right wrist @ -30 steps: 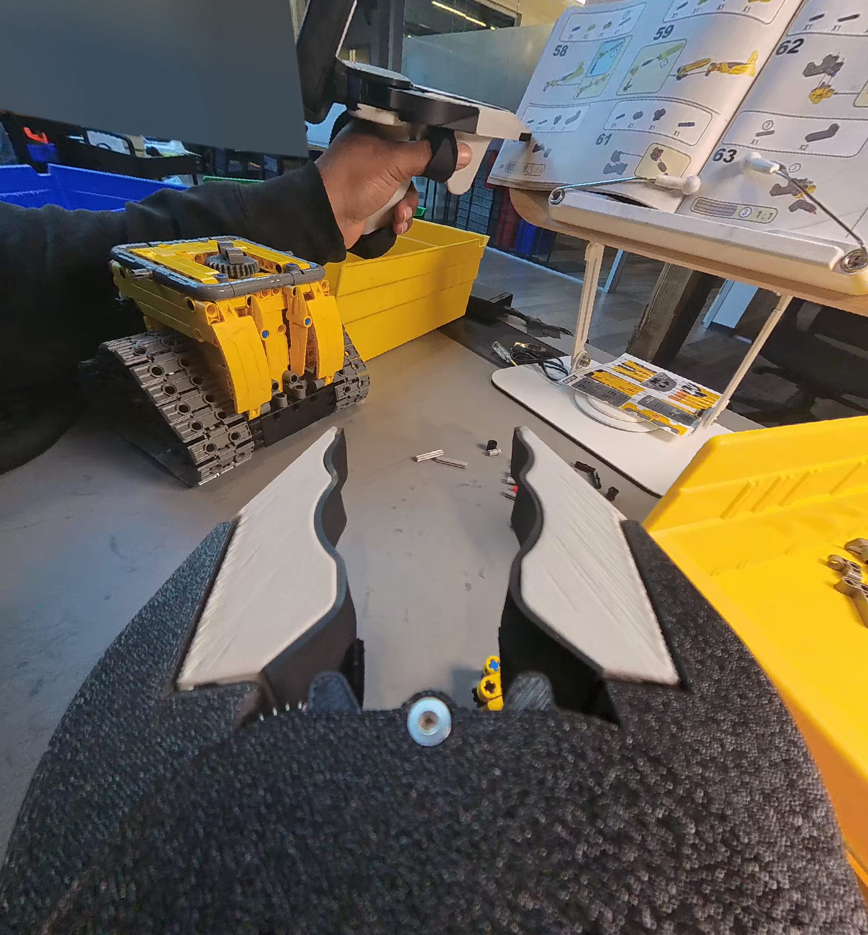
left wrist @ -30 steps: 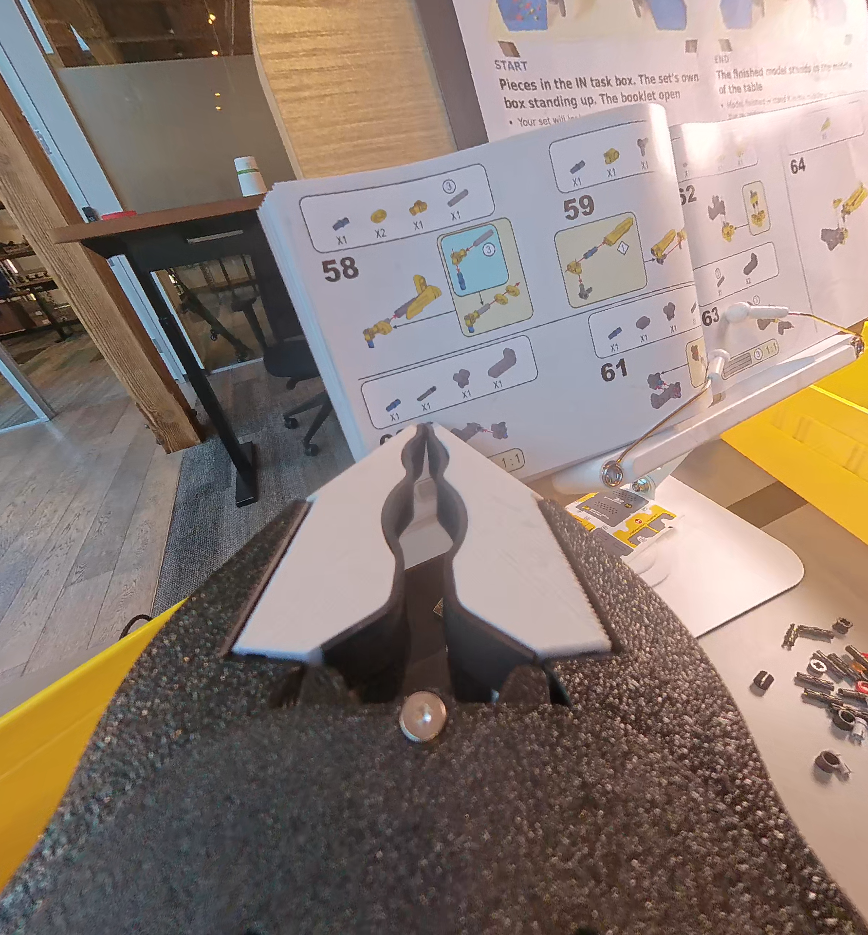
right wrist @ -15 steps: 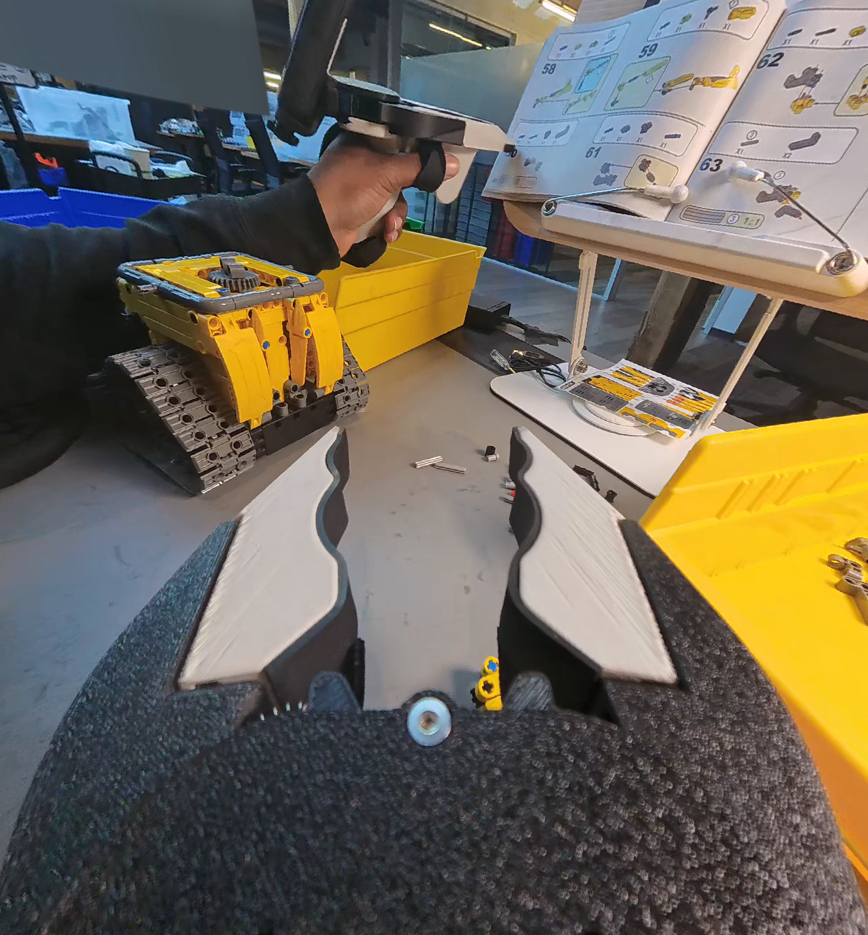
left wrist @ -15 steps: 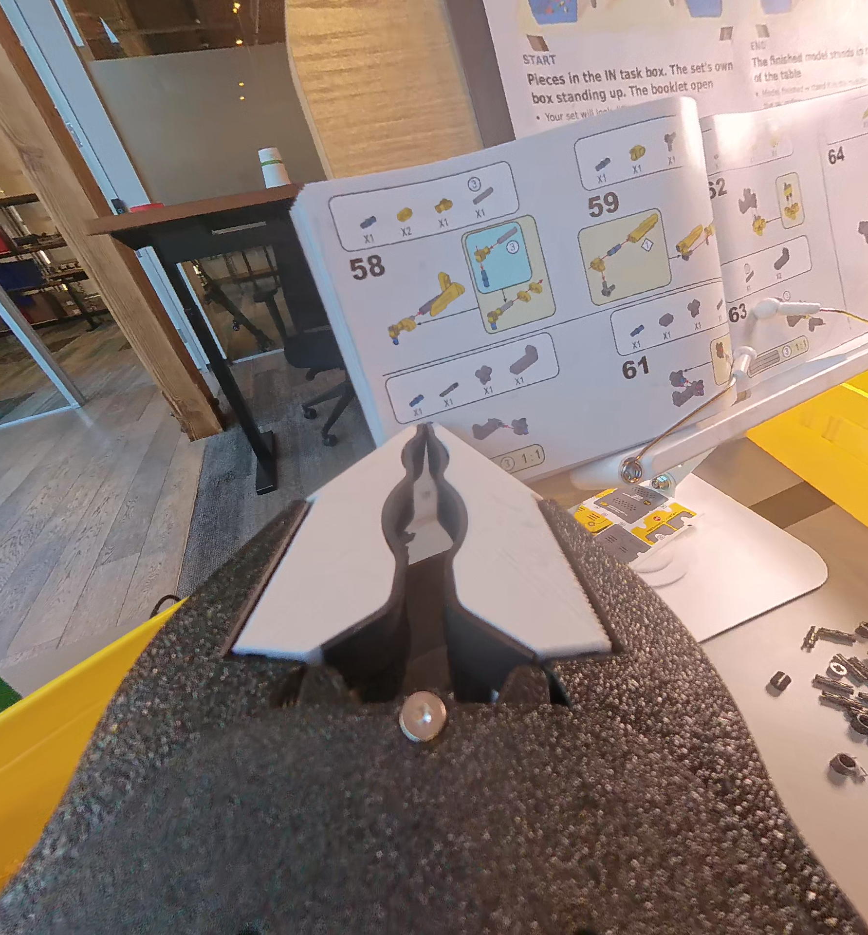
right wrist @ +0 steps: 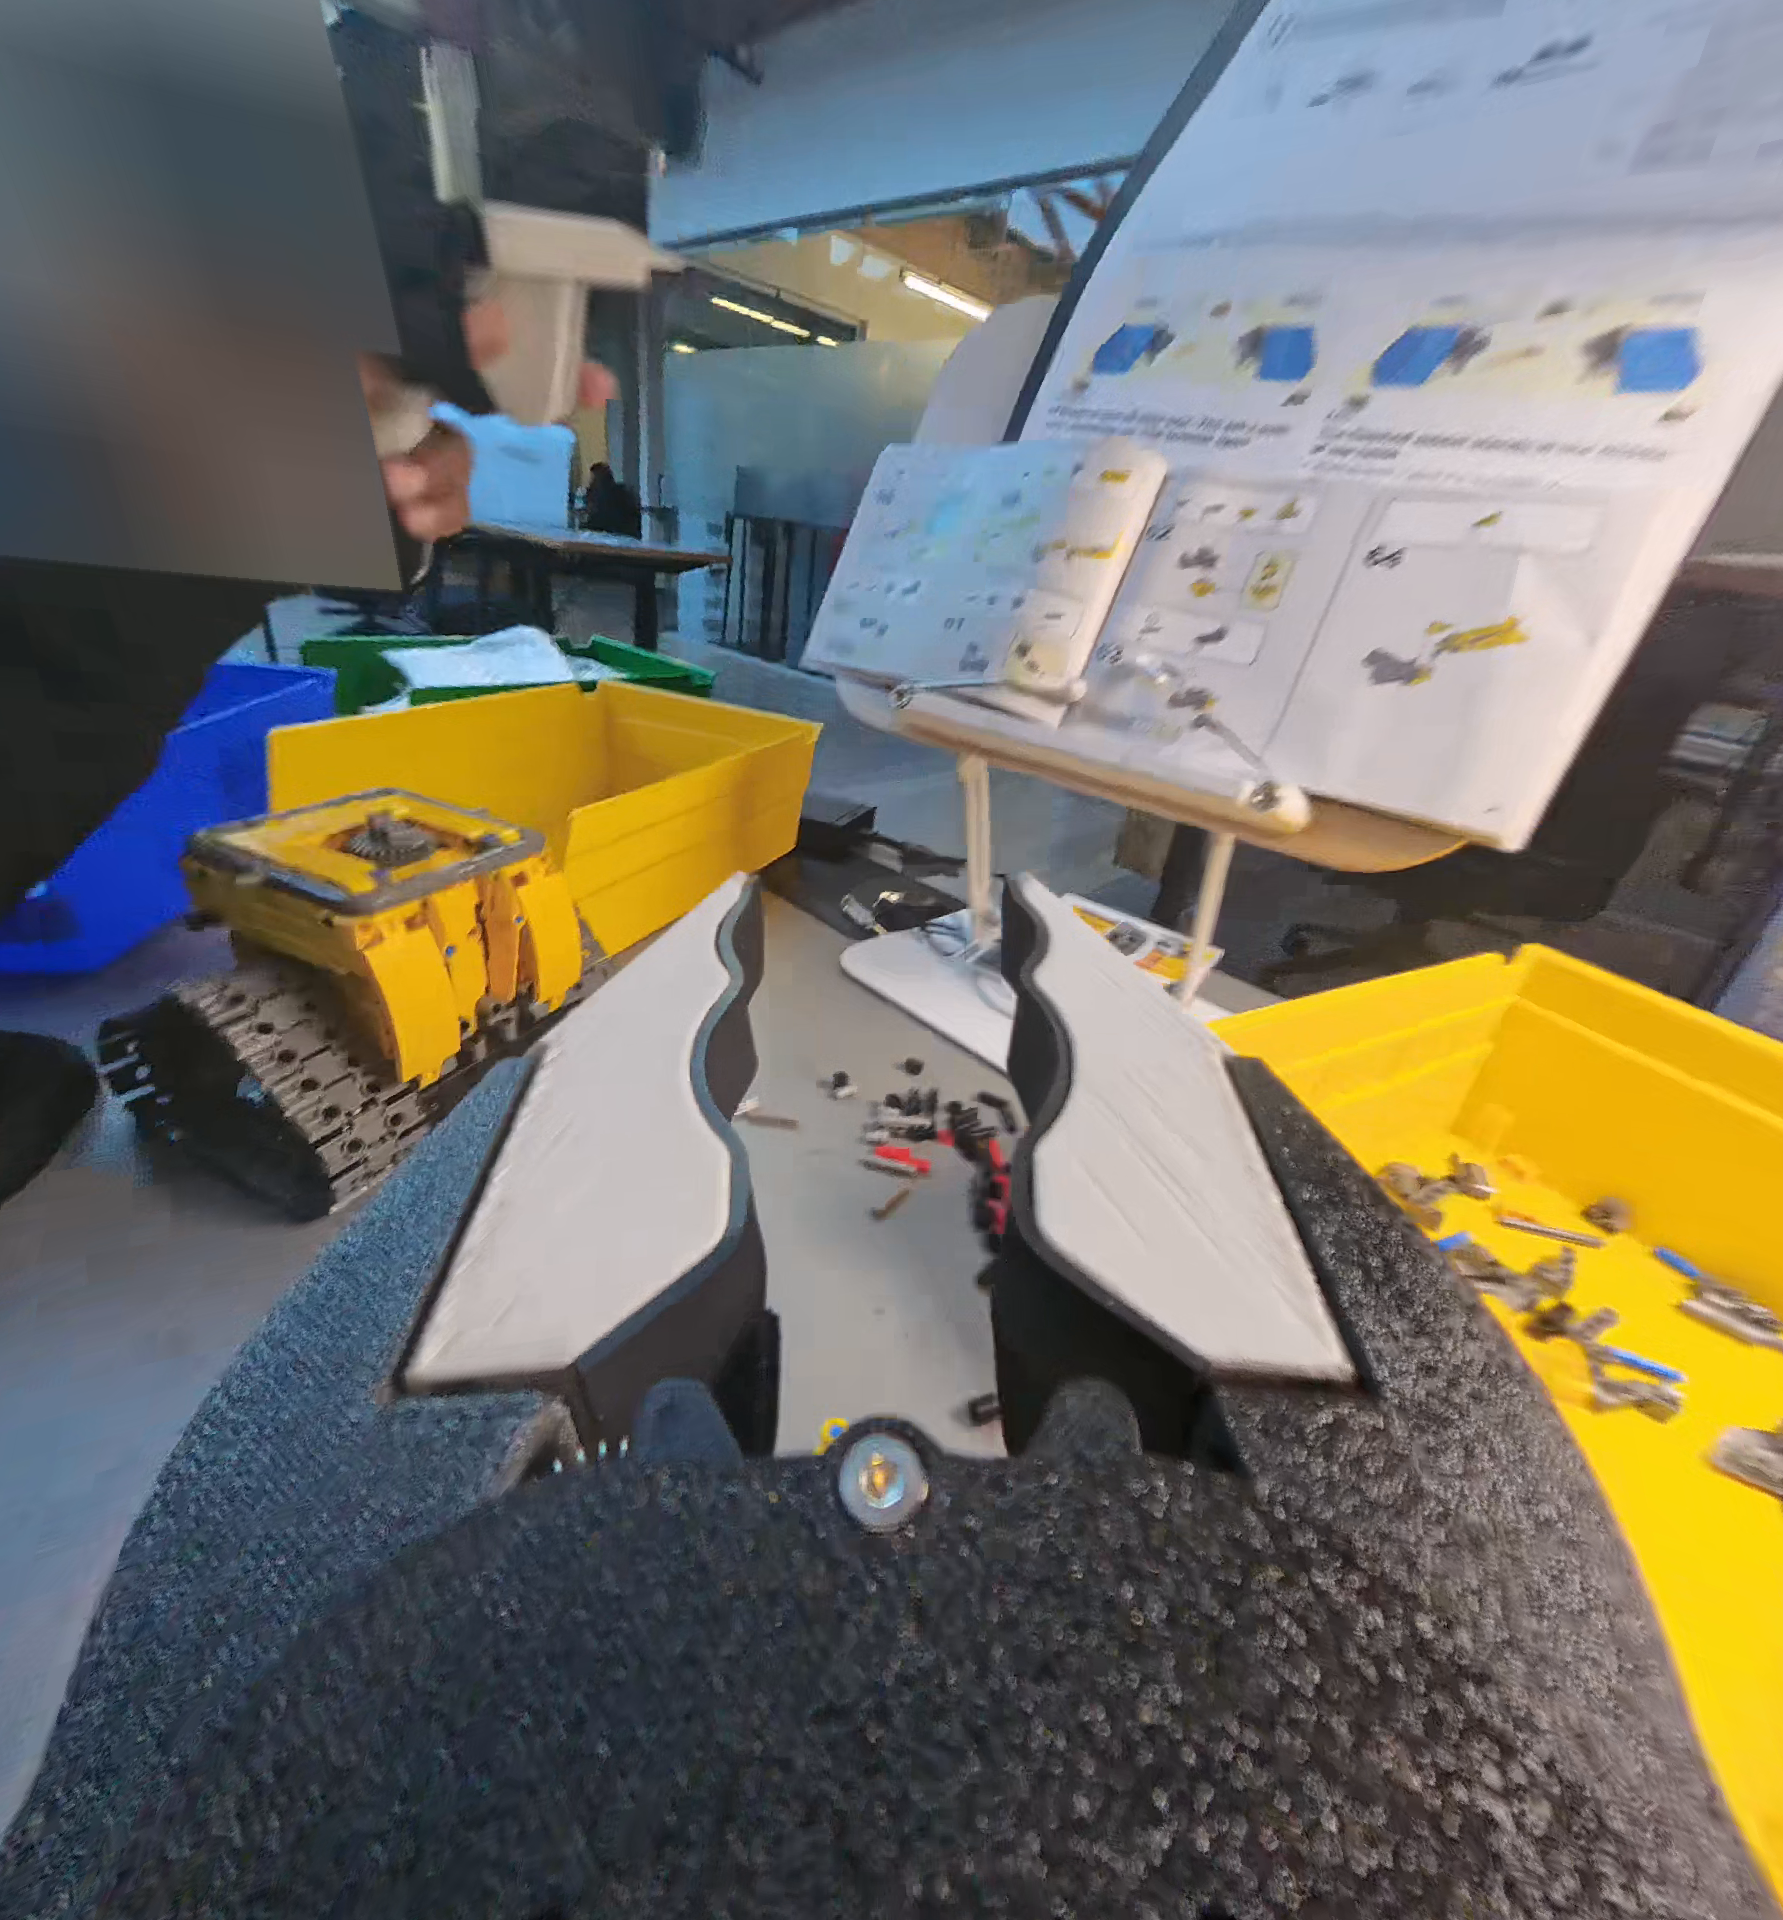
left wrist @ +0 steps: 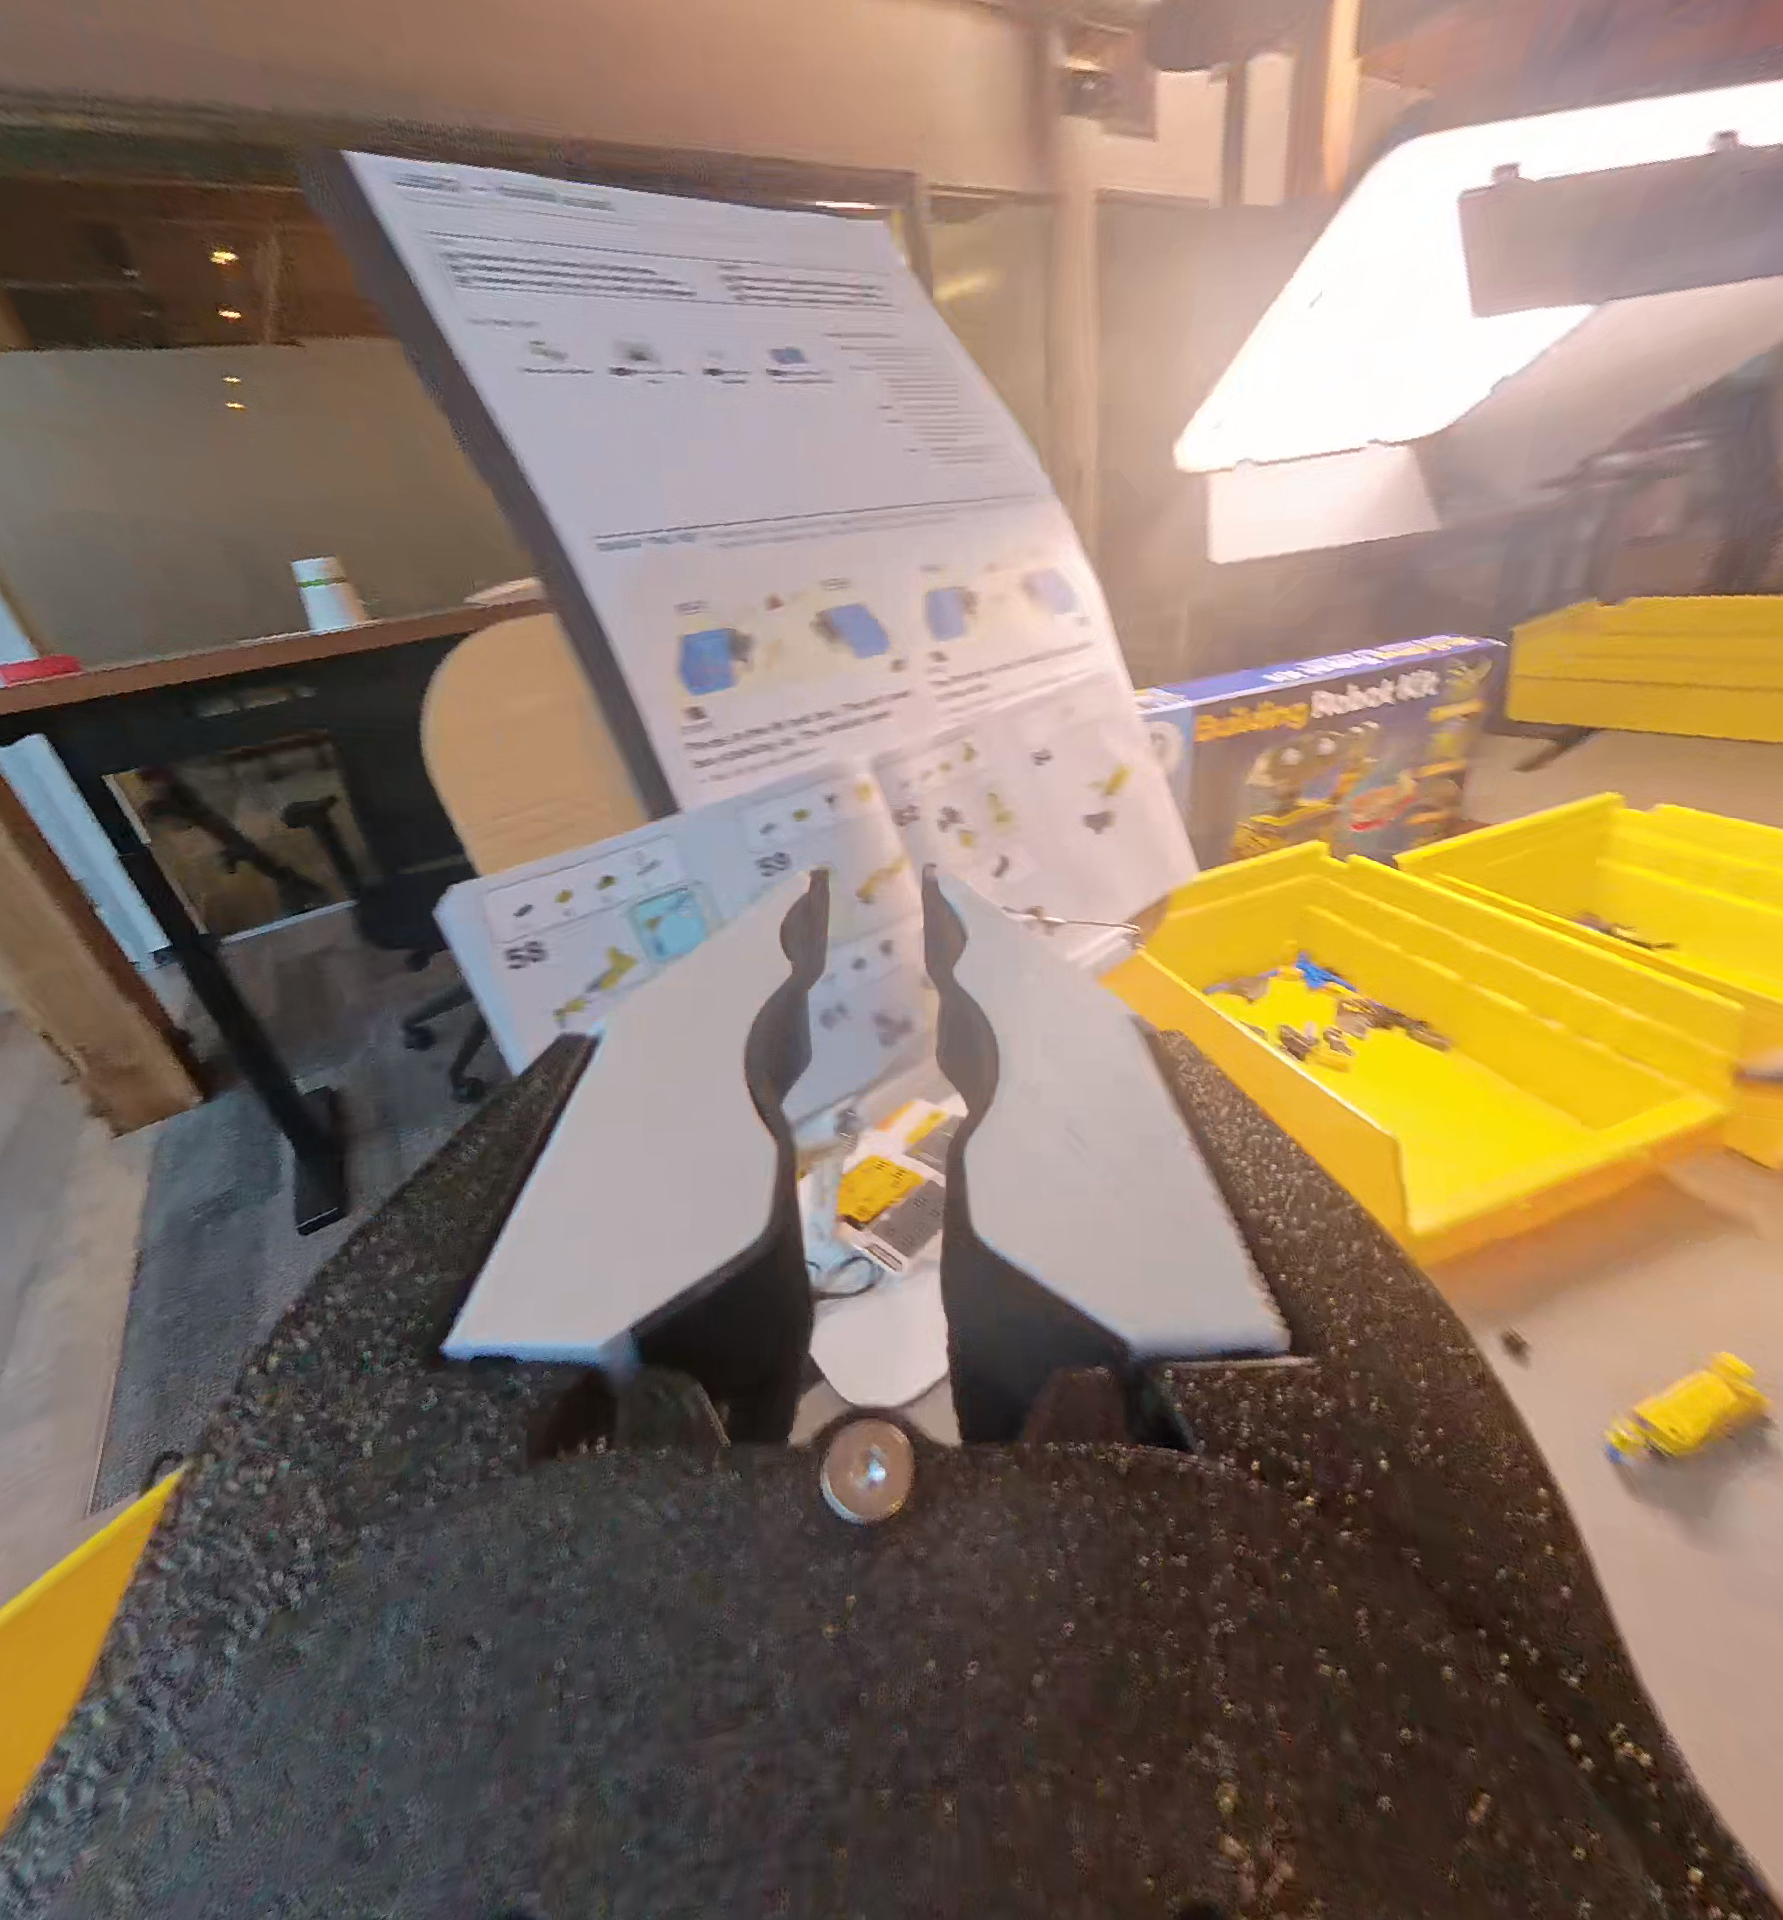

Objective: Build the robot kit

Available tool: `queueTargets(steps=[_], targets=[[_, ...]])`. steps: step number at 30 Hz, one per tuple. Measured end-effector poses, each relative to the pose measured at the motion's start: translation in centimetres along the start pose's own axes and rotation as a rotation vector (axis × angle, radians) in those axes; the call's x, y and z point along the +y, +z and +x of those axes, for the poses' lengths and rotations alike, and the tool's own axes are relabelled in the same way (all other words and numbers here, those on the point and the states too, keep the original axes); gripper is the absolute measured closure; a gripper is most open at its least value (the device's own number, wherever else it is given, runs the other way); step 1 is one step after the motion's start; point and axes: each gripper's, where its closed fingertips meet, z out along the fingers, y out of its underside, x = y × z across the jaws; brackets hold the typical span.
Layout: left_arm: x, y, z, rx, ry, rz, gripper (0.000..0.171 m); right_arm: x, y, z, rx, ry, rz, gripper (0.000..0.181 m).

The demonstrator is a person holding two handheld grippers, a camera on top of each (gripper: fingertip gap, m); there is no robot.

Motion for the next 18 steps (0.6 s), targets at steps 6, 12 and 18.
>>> queueTargets(steps=[6,12,18], targets=[[4.4,-5.4,6.3,0.070,0.116,-0.108,0.140,-6.7,-9.8,14.3,0.327,-0.059,-0.034,0.163],[10.3,-11.8,7.2,-0.073,0.102,-0.202,0.140,0.5,-15.0,27.2,0.434,-0.026,-0.520,0.181],[13.8,-15.7,6.5,-0.234,0.005,-0.248,0.140,11.4,-13.2,31.5,0.349,0.130,-0.877,0.166]])
